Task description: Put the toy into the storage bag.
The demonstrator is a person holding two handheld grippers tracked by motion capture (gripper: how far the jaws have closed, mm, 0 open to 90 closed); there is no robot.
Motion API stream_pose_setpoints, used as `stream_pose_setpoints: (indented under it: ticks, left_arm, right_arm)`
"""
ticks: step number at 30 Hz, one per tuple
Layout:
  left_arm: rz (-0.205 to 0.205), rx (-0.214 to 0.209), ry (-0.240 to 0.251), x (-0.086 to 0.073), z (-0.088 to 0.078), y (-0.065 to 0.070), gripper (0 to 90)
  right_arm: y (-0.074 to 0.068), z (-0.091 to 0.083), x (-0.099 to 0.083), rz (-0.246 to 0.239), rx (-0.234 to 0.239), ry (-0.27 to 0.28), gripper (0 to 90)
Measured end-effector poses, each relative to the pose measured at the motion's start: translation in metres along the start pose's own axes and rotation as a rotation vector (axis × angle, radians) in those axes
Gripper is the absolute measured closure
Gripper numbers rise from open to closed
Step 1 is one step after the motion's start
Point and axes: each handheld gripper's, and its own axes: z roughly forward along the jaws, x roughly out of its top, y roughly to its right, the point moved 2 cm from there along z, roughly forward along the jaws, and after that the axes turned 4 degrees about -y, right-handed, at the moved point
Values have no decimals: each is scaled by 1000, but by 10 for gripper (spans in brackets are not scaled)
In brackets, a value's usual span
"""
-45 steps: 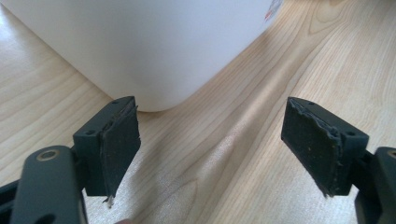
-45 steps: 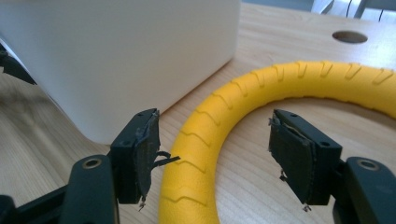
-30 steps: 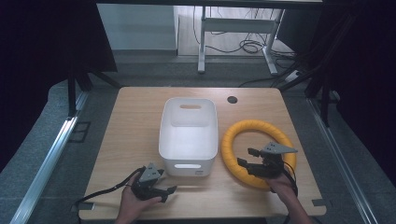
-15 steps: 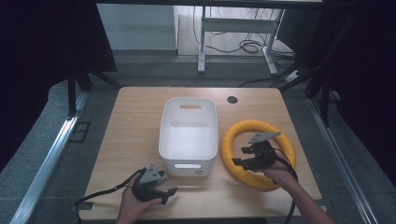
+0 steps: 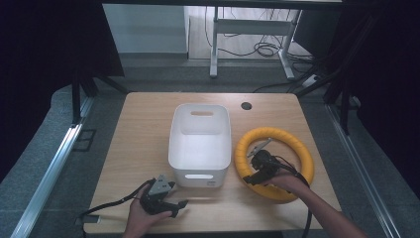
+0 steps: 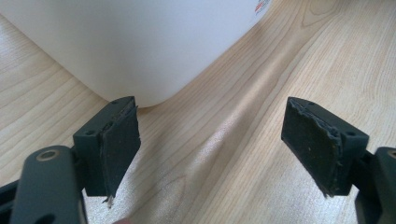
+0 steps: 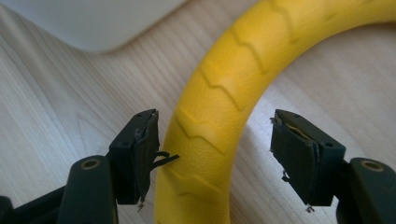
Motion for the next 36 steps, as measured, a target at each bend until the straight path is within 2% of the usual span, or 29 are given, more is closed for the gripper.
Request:
stream_pose_setpoints:
  ticks: [2, 8, 14, 16, 21, 29, 34, 36]
  left_arm:
    - [0, 0, -1, 0, 0, 0, 195]
    - [0, -3, -7, -1, 1, 1, 195]
    - [-1, -5, -9, -1, 2, 1, 195]
    - [0, -6, -11, -1, 2, 1, 195]
    - [7, -9, -16, -1, 4, 2, 195]
    - [7, -7, -17, -1, 4, 2, 195]
    - [11, -4, -20, -1, 4, 2, 195]
    - [8, -6, -21, -1, 5, 2, 195]
  right_arm:
    - [-1, 7, 2, -17, -6, -55, 320]
    - [-6, 11, 3, -49, -17, -119, 332]
    - [-9, 15, 3, -61, -20, -160, 364]
    - [-10, 17, 2, -55, -16, -180, 404]
    - [-9, 21, 2, -57, 10, -206, 444]
    - [-7, 20, 2, -30, 28, -206, 463]
    - [0, 15, -1, 6, 91, -172, 473]
    - [4, 8, 0, 22, 118, -134, 475]
